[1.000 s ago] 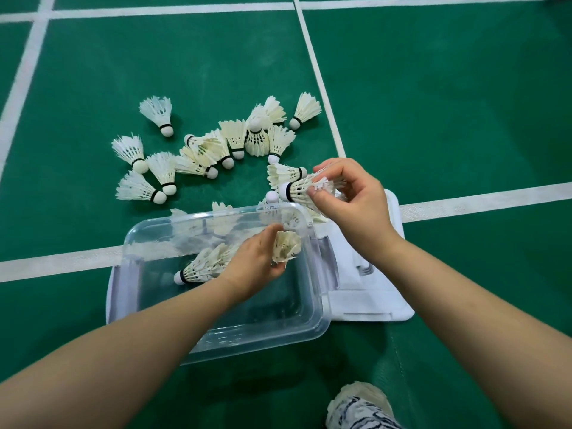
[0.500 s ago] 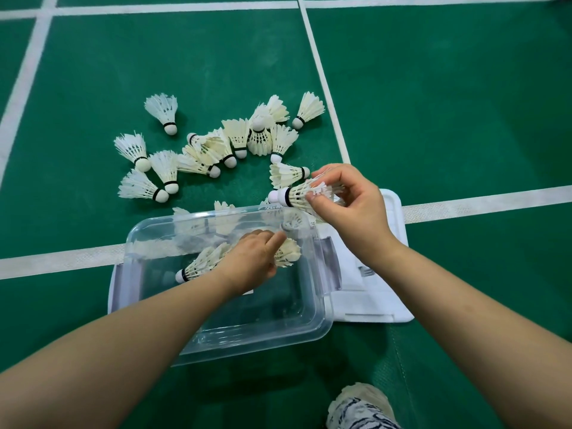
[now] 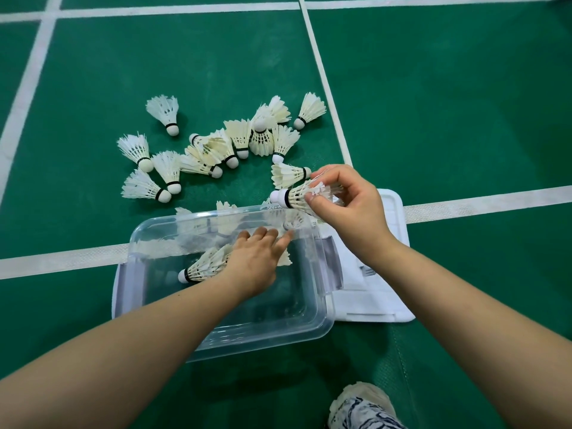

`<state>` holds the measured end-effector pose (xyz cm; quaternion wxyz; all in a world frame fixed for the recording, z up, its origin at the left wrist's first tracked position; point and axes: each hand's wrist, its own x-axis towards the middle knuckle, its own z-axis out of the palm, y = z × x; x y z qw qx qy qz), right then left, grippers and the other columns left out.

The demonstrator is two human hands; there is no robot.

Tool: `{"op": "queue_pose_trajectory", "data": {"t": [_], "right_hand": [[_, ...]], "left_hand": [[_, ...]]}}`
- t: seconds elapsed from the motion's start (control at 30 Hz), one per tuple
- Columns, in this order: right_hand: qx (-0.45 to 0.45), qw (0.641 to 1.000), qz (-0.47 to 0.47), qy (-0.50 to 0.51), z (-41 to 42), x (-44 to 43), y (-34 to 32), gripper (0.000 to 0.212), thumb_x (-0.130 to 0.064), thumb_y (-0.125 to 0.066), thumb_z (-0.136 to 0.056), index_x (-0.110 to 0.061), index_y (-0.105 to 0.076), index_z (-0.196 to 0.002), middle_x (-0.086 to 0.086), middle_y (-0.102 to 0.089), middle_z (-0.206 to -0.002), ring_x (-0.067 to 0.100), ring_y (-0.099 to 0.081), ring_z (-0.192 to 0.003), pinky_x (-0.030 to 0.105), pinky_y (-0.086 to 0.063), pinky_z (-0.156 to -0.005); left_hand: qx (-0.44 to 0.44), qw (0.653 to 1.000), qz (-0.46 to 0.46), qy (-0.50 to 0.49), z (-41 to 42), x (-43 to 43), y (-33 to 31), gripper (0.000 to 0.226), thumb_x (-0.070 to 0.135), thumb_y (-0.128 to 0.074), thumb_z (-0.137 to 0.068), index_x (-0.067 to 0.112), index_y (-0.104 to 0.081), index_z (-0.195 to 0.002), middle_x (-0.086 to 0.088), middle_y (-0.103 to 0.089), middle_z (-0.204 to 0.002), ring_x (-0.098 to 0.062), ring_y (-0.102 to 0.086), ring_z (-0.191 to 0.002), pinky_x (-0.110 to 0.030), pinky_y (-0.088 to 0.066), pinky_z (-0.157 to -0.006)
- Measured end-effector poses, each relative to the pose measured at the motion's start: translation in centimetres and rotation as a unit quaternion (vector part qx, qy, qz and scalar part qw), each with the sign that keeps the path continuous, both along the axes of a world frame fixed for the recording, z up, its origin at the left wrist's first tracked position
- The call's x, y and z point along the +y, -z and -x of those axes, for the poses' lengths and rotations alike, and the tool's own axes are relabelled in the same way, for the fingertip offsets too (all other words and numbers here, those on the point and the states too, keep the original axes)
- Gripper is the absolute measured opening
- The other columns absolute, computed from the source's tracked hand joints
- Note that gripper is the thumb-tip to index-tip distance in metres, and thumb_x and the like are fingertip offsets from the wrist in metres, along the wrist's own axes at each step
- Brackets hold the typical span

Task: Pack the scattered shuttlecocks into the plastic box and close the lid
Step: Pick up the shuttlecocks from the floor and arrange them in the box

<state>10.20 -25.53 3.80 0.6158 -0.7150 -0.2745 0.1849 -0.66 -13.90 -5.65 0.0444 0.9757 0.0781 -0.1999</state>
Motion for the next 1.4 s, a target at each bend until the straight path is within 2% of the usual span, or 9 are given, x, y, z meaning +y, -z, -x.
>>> {"op": "queue_pose_trajectory", "data": {"t": [0.17, 0.33, 0.43, 0.57, 0.77, 1.03, 1.13, 1.23, 1.4], "right_hand": [[0.020, 1.000, -0.001, 0.000, 0.2, -0.1, -0.3, 0.015, -0.016, -0.066, -0.071, -0.027, -0.056, -0.074, 0.004, -0.058, -0.094, 0.007, -0.056, -0.083, 0.019, -0.045, -0.080], [0.083, 0.996, -0.024, -0.020, 1.1, 0.4, -1.1, 0.011, -0.016, -0.064, -0.072, -0.018, -0.056, -0.078, -0.003, -0.056, -0.084, 0.002, -0.054, -0.069, 0.022, -0.053, -0.065], [0.112, 0.993, -0.023, -0.039, 1.9, 0.7, -1.7, 0.013, -0.017, -0.064, -0.072, -0.016, -0.056, -0.082, -0.012, -0.057, -0.072, 0.008, -0.056, -0.067, 0.038, -0.060, -0.066], [0.064, 0.997, -0.009, -0.047, 2.8, 1.3, -2.4, 0.029, -0.029, -0.067, -0.070, -0.032, -0.051, -0.094, -0.004, -0.057, -0.088, 0.009, -0.055, -0.077, 0.031, -0.056, -0.071], [0.030, 0.995, 0.007, -0.097, 5.2, 2.3, -2.6, 0.055, -0.044, -0.062, -0.066, -0.057, -0.036, -0.112, 0.003, -0.055, -0.102, 0.014, -0.059, -0.085, 0.039, -0.053, -0.083], [0.020, 0.991, 0.030, -0.126, 6.2, 3.0, -2.2, 0.060, -0.050, -0.061, -0.067, -0.063, -0.027, -0.114, -0.005, -0.051, -0.105, 0.016, -0.061, -0.094, 0.042, -0.053, -0.088], [0.014, 0.991, 0.044, -0.124, 6.1, 3.4, -1.9, 0.066, -0.051, -0.060, -0.071, -0.052, -0.021, -0.124, -0.009, -0.044, -0.111, 0.012, -0.056, -0.100, 0.024, -0.051, -0.086], [0.019, 0.996, 0.059, -0.060, 5.4, 4.0, -1.5, 0.064, -0.044, -0.050, -0.077, -0.033, -0.023, -0.134, -0.007, -0.043, -0.109, 0.004, -0.051, -0.096, 0.007, -0.043, -0.079], [0.098, 0.993, 0.067, 0.004, 3.9, 4.2, -0.2, 0.058, -0.047, -0.046, -0.076, -0.027, -0.033, -0.128, -0.011, -0.047, -0.094, 0.017, -0.053, -0.099, 0.041, -0.043, -0.096]], "left_hand": [[-0.065, 0.998, 0.016, 0.004, 1.0, 1.0, -0.9, 0.084, 0.037, -0.061, -0.083, 0.022, -0.007, -0.146, -0.006, -0.035, -0.141, -0.027, -0.034, -0.127, -0.039, -0.031, -0.101], [-0.237, 0.951, 0.179, -0.084, 2.7, 3.2, -3.6, 0.060, 0.041, -0.055, -0.084, 0.008, -0.040, -0.131, -0.012, -0.056, -0.113, -0.025, -0.054, -0.100, -0.034, -0.043, -0.086], [-0.304, 0.927, 0.198, -0.093, 3.0, 4.5, -5.9, 0.057, 0.047, -0.048, -0.082, 0.011, -0.037, -0.126, -0.009, -0.055, -0.107, -0.013, -0.050, -0.092, -0.029, -0.042, -0.083], [-0.354, 0.905, 0.219, -0.084, 2.8, 5.6, -9.4, 0.067, 0.058, -0.050, -0.077, 0.008, -0.046, -0.120, 0.002, -0.046, -0.110, 0.000, -0.040, -0.095, -0.018, -0.034, -0.086], [-0.327, 0.913, 0.244, -0.035, 3.2, 4.6, -13.2, 0.065, 0.055, -0.062, -0.069, 0.015, -0.057, -0.119, -0.002, -0.061, -0.114, -0.005, -0.047, -0.101, -0.013, -0.032, -0.086], [-0.298, 0.920, 0.253, -0.043, 4.1, 5.0, -12.9, 0.058, 0.036, -0.075, -0.071, 0.022, -0.054, -0.123, 0.003, -0.063, -0.115, -0.005, -0.051, -0.099, -0.017, -0.035, -0.076], [-0.277, 0.929, 0.232, -0.082, 4.6, 5.1, -12.2, 0.054, 0.035, -0.073, -0.073, 0.018, -0.053, -0.120, -0.001, -0.060, -0.115, -0.018, -0.055, -0.102, -0.027, -0.041, -0.079], [-0.158, 0.966, 0.183, -0.087, 6.4, 5.0, -10.2, 0.058, 0.037, -0.068, -0.078, 0.020, -0.043, -0.128, -0.002, -0.052, -0.128, -0.022, -0.052, -0.110, -0.029, -0.040, -0.087], [0.075, 0.988, 0.132, 0.027, 10.1, 4.6, -6.1, 0.060, 0.035, -0.059, -0.084, 0.020, -0.030, -0.134, -0.006, -0.048, -0.127, -0.029, -0.052, -0.107, -0.034, -0.041, -0.083]]}}
